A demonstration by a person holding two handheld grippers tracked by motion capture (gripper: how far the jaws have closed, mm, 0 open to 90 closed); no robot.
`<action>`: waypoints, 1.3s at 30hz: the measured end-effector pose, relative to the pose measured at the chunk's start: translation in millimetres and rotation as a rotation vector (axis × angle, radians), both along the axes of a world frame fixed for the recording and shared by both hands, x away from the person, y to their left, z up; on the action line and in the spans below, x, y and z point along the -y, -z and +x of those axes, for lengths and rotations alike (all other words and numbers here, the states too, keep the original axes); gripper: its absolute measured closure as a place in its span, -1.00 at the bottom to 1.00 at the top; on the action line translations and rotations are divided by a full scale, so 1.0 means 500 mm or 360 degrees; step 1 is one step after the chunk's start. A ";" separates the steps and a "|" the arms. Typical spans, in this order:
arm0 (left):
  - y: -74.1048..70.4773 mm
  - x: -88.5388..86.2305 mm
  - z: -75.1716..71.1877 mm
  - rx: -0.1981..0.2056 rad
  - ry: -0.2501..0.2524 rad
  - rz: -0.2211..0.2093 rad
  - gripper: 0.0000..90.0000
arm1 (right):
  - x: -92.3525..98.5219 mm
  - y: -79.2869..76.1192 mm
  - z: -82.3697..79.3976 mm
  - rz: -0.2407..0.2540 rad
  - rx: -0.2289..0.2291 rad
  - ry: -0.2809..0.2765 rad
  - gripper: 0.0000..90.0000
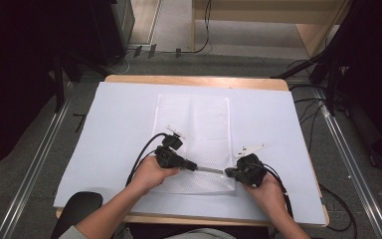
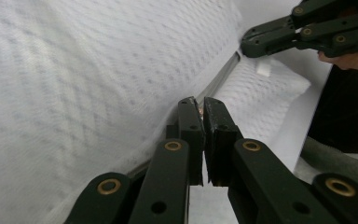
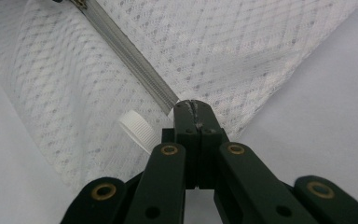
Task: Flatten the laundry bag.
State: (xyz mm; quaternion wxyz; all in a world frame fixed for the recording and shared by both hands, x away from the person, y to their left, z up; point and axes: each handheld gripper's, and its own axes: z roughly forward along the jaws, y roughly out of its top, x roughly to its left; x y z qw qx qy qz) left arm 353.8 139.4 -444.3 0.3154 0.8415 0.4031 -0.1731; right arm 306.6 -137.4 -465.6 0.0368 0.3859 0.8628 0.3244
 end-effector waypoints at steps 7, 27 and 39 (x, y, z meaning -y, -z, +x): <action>-0.004 -0.038 0.002 -0.0028 -0.0037 -0.0027 0.97 | 0.002 0.001 0.001 0.0011 0.0006 -0.0006 1.00; -0.022 -0.113 0.004 0.0010 -0.0138 0.0017 0.97 | 0.001 0.000 0.002 0.0010 -0.0015 -0.0003 1.00; -0.026 -0.119 0.000 0.0008 -0.0115 0.0048 0.97 | 0.001 0.000 0.002 0.0006 -0.0001 -0.0017 1.00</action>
